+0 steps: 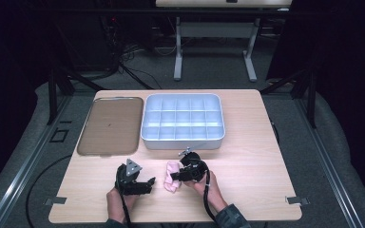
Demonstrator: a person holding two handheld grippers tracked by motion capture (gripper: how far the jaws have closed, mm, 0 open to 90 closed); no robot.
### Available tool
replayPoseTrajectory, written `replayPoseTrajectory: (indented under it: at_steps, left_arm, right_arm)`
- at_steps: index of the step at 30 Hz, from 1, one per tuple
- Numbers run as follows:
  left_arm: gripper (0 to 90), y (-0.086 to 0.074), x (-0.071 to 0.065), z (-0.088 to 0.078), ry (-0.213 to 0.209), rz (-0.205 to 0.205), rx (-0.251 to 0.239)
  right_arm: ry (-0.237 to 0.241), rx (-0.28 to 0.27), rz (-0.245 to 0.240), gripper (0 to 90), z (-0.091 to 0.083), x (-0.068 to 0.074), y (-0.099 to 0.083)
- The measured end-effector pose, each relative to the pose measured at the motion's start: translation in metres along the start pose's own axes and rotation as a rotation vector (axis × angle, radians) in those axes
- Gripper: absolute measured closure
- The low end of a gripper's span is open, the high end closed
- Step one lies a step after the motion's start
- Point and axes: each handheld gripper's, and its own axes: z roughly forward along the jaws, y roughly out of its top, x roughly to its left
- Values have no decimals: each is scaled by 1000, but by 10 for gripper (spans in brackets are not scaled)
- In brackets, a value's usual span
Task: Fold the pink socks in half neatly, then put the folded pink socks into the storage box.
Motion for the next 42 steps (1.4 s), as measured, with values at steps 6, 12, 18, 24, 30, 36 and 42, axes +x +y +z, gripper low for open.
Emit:
replayPoseTrajectory:
  at_steps: [6, 12, 18, 24, 30, 36, 42]
  left_arm:
    - [146, 0, 0, 0, 1, 0, 0]
    - [146, 0, 0, 0, 0, -1, 0]
    - [145, 0, 0, 0, 0, -5, -1]
    - [145, 1, 0, 1, 1, -6, 2]
    - [144, 1, 0, 1, 1, -9, 0]
    - [145, 1, 0, 1, 2, -10, -1]
    - [146, 1, 0, 1, 3, -11, -1]
  right_arm:
    - [2, -2, -3, 701, 0, 0, 0]
    - [-9, -9, -22, 711, -3, 4, -1]
    - [-10, -35, -57, 714, -7, 9, 0]
    - [-15, -59, -59, 714, -15, 10, 0]
    - [-32, -74, -63, 713, -25, 10, -1]
    - [-52, -89, -60, 712, -36, 6, -4]
    - [-74, -101, -51, 712, -46, 1, -7]
